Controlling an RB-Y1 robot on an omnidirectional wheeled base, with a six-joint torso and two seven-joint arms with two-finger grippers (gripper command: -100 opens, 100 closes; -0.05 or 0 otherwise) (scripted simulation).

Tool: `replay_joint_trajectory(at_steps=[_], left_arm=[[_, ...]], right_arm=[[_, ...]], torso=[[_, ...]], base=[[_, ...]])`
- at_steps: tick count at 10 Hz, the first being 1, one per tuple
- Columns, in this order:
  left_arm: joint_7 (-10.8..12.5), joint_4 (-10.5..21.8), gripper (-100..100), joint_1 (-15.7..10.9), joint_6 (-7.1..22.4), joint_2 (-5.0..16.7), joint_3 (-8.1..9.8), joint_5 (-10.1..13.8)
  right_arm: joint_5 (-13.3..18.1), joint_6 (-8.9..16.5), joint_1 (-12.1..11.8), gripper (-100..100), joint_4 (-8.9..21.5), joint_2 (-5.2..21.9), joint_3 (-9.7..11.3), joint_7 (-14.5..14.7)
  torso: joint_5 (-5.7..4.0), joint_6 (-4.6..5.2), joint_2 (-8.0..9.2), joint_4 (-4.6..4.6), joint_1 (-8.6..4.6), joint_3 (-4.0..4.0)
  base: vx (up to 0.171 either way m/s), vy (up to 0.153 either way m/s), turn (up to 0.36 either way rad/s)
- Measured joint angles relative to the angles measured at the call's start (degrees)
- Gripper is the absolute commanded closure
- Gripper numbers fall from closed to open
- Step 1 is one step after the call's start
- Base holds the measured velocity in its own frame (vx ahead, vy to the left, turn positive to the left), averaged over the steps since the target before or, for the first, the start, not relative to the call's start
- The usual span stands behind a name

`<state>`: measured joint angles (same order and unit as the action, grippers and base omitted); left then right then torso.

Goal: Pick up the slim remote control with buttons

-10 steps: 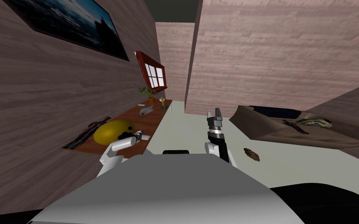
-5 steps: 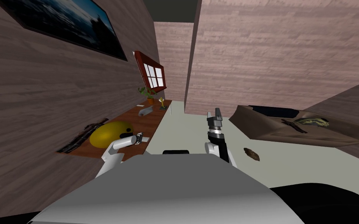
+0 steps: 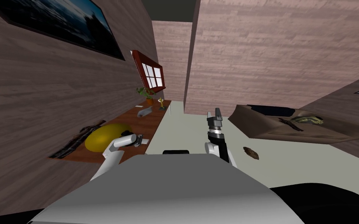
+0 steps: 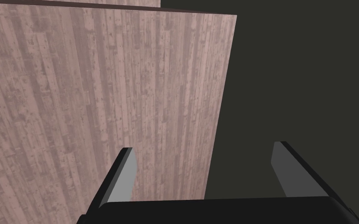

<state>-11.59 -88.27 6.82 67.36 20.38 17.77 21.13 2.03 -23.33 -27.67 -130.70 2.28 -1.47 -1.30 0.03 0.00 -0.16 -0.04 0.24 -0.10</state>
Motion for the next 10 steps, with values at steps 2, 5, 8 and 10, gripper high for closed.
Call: replay_joint_trajectory(at_steps=[2, 5, 8, 10], left_arm=[[0.44, 2.05, -100, -1.21, 2.85, 1.13, -0.41, 0.86], [1.72, 5.89, -100, -2.77, 7.50, 3.16, -1.99, 2.53], [2.79, 9.93, -100, -4.51, 10.48, 5.10, -3.62, 4.07], [3.69, 12.75, -100, -5.62, 11.96, 6.24, -5.08, 5.06]], right_arm=[[0.00, 0.00, 0.00, 0, 0.00, 0.00, 0.00, 0.00], [0.00, 0.00, 0.00, 0, 0.00, 0.00, 0.00, 0.00], [0.00, 0.00, 0.00, 0, 0.00, 0.00, 0.00, 0.00], [0.00, 0.00, 0.00, 0, 0.00, 0.01, -0.01, 0.00]], torso=[[0.00, 0.00, 0.01, 0.00, -0.02, 0.01], [0.03, -0.01, 0.03, 0.00, 0.13, 0.02], [0.04, -0.01, 0.03, 0.00, 0.15, 0.01], [0.05, -0.01, 0.06, 0.01, 0.19, 0.03]], base=[[0.038, 0.053, -0.061], [0.034, 0.088, -0.082], [0.031, 0.095, -0.076], [0.015, 0.078, -0.056]])
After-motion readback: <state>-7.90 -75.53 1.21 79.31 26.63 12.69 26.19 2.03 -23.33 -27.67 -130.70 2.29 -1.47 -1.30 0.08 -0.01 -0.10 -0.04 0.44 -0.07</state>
